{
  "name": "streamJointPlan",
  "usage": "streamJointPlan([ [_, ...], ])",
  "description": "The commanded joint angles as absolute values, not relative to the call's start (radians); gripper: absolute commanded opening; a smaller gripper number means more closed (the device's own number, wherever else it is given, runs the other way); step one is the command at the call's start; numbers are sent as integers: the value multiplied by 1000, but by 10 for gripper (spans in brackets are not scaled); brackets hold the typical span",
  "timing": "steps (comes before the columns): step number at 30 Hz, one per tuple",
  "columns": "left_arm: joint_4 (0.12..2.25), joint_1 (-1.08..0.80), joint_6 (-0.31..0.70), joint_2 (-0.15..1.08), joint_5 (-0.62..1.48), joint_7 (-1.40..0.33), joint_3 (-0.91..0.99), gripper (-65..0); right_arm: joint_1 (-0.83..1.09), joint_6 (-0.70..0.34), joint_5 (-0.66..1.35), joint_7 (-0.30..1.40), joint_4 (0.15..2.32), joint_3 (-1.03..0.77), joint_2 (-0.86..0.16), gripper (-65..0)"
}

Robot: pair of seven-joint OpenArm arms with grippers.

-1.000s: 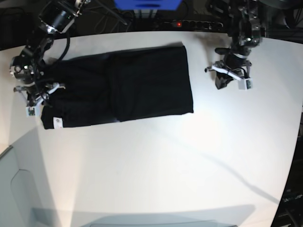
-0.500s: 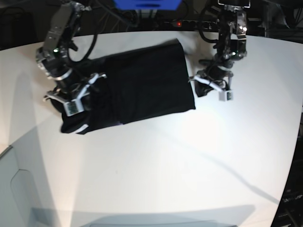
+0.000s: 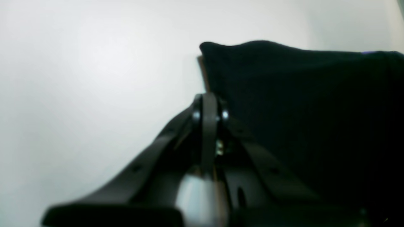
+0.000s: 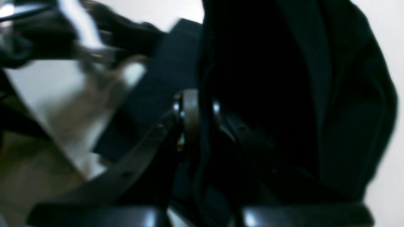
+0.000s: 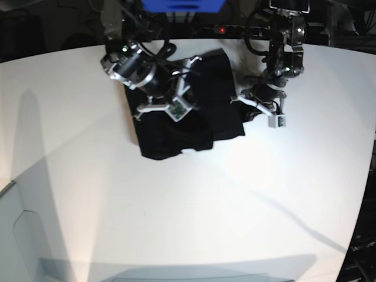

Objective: Fold the T-shirt properly
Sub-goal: 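Fold the held end over onto the shirt with the right gripper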

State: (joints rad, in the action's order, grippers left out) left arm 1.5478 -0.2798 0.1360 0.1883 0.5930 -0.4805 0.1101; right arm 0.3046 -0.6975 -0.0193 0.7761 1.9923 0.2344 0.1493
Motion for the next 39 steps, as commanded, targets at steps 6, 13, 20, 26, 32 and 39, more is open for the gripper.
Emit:
streamJointPlan([
  [6, 1560, -286, 143, 196, 596, -478, 110, -650, 194, -698, 7, 751, 1856, 343, 157, -650],
  [13, 1561, -298, 143, 196, 596, -478, 116, -650, 67, -698, 7, 687, 1662, 341, 157, -650],
  [20, 1561, -305, 143, 196, 596, -478, 114, -650, 12, -698, 7, 673, 1613, 344, 157, -650],
  [26, 1561, -305, 143, 197, 596, -478, 117, -650, -54, -698, 77, 673, 1480, 380, 157, -650],
  [32, 1561, -302, 143, 197, 596, -478, 116, -650, -71, -698, 139, 671, 1419, 381, 157, -650],
  [39, 1561, -298, 145, 197, 596, -478, 117, -650, -85, -698, 140, 673, 1425, 415, 157, -650],
])
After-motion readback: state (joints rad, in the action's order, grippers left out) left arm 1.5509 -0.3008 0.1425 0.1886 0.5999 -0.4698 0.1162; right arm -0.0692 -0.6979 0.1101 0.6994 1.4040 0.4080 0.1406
